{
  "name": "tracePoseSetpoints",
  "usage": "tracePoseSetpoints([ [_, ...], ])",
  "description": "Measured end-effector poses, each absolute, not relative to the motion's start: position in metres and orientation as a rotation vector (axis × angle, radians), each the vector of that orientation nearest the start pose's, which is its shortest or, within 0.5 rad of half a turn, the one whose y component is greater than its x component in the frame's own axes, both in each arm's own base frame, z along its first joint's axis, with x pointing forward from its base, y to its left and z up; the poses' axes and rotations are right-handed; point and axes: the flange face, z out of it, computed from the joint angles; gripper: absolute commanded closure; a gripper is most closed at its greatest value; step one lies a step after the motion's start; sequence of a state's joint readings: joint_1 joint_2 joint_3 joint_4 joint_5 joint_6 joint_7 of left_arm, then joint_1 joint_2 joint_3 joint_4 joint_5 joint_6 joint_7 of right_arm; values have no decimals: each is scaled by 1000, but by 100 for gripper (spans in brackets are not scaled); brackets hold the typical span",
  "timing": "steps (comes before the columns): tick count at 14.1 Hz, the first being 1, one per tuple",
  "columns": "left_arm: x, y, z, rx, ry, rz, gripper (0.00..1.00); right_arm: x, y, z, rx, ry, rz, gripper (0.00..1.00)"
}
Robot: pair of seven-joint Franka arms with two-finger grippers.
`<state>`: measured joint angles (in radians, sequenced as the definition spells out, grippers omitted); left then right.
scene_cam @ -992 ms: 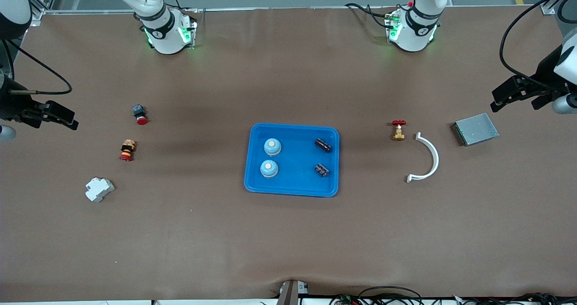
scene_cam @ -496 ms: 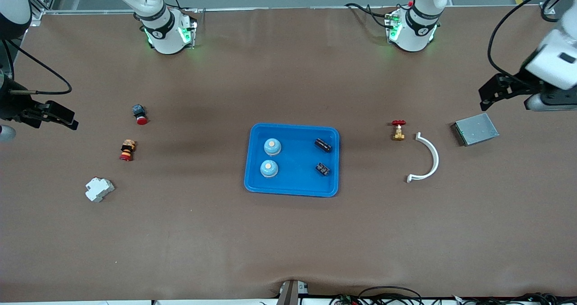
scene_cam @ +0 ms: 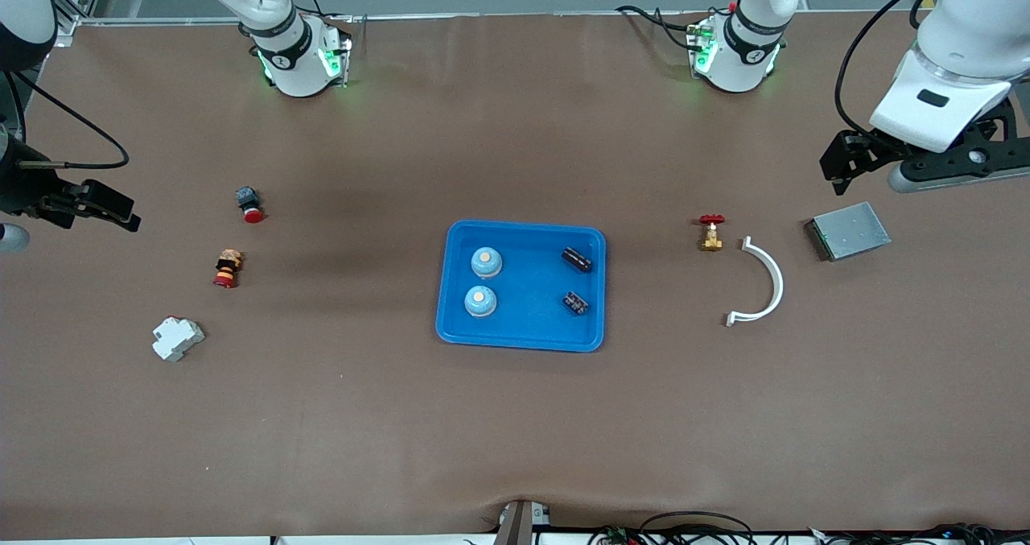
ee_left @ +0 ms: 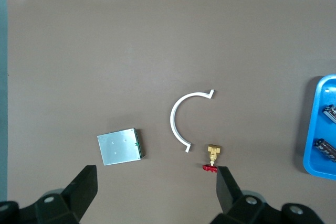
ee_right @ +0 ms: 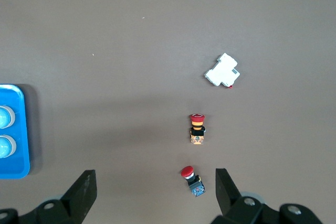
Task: Place electrolytic capacitor and blue bell in tray
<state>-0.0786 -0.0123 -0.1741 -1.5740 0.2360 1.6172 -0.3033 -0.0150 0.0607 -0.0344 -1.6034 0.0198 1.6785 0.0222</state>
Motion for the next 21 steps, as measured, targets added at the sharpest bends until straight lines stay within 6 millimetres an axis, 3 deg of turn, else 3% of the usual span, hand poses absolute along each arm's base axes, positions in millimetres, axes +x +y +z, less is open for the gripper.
tracePoseSetpoints([
  [10,549,-90,645,-2924,-63,-180,0,580,-26,582,-3122,115,-12,0],
  [21,552,-83,642,-2938,-82,-166,0,580,-26,582,-3122,115,-11,0],
])
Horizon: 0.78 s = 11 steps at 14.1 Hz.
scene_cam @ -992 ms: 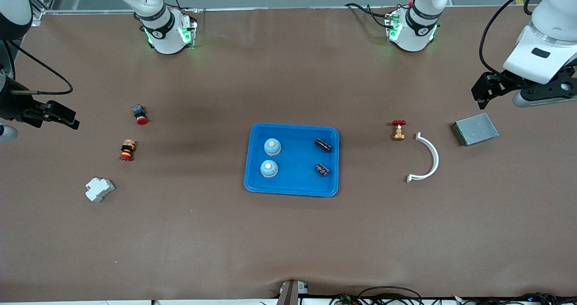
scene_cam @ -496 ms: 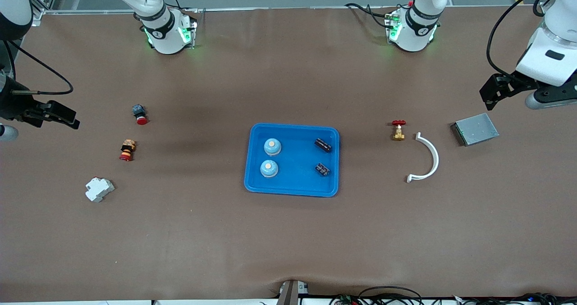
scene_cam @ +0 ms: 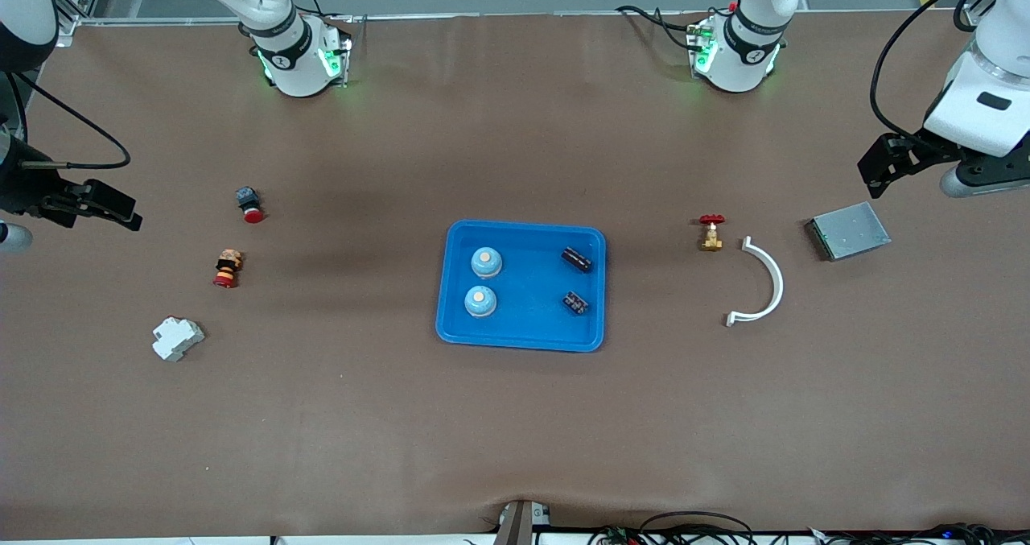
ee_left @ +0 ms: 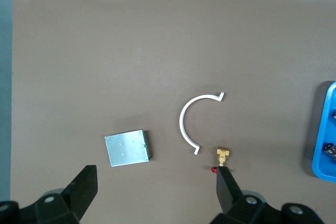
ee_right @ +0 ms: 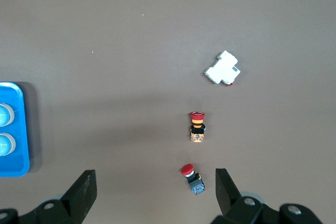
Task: Place electrolytic capacitor and blue bell in tray
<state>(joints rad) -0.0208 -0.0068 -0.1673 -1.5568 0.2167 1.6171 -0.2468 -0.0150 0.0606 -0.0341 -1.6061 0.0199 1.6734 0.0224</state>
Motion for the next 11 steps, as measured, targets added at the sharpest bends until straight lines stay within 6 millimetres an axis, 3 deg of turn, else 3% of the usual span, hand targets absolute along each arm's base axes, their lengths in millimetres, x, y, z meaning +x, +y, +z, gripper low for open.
tracePoseSetpoints([
  [8,552,-85,645,-2954,-79,-174,0,579,-26,584,-3122,115,-13,0],
  [11,552,-90,650,-3047,-21,-165,0,579,-26,584,-3122,115,-13,0],
])
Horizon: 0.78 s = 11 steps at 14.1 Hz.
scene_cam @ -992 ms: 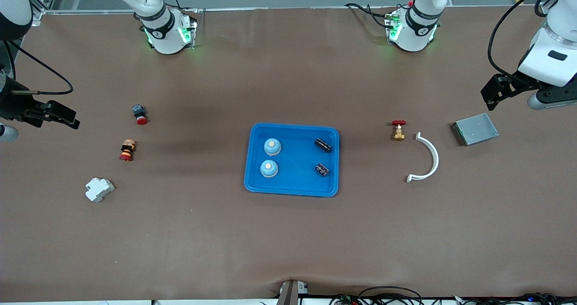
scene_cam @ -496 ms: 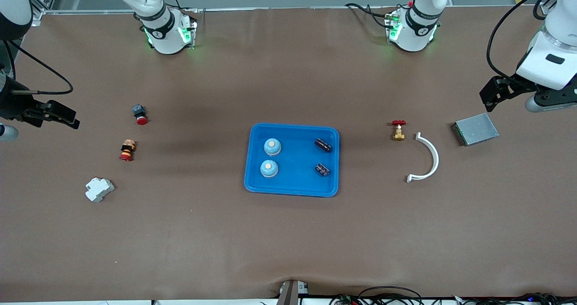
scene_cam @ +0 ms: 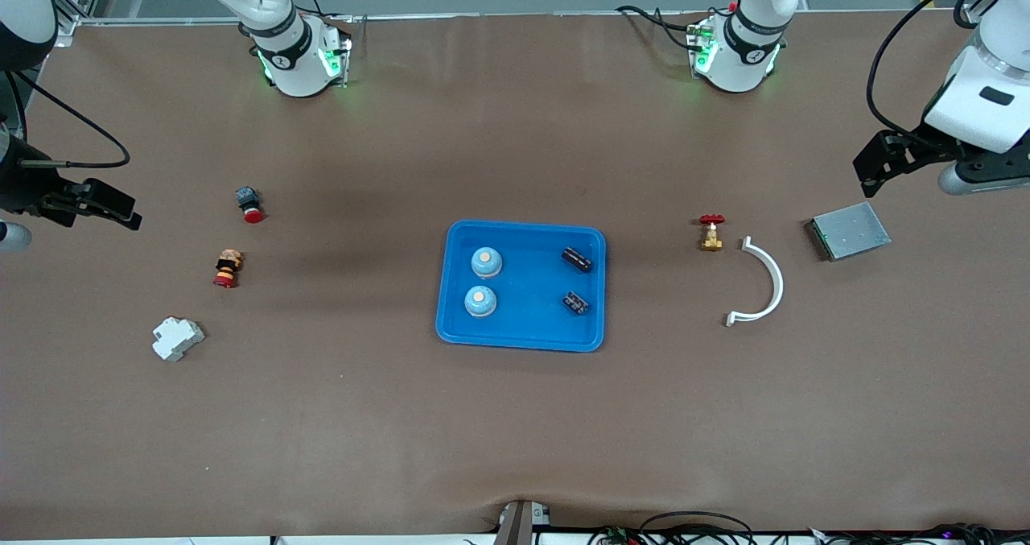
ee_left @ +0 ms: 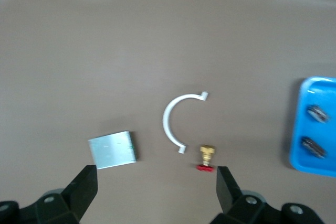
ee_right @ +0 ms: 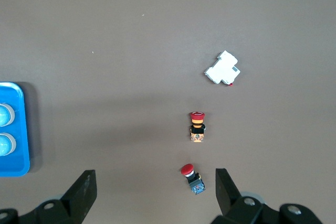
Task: Place electrolytic capacitor and blue bell in tray
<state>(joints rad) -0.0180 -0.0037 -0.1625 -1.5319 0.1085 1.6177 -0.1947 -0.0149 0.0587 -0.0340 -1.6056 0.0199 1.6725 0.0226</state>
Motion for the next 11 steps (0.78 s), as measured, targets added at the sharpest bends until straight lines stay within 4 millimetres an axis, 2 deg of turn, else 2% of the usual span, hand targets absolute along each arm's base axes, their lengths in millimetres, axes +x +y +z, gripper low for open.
tracePoseSetpoints([
  [4,557,-54,652,-3114,0,-154,0,579,-26,584,-3122,115,-13,0],
  [8,570,-39,642,-3155,-52,-171,0,579,-26,584,-3122,115,-13,0],
  [11,577,-24,642,-3192,-109,-230,0,579,-26,584,-3122,115,-13,0],
])
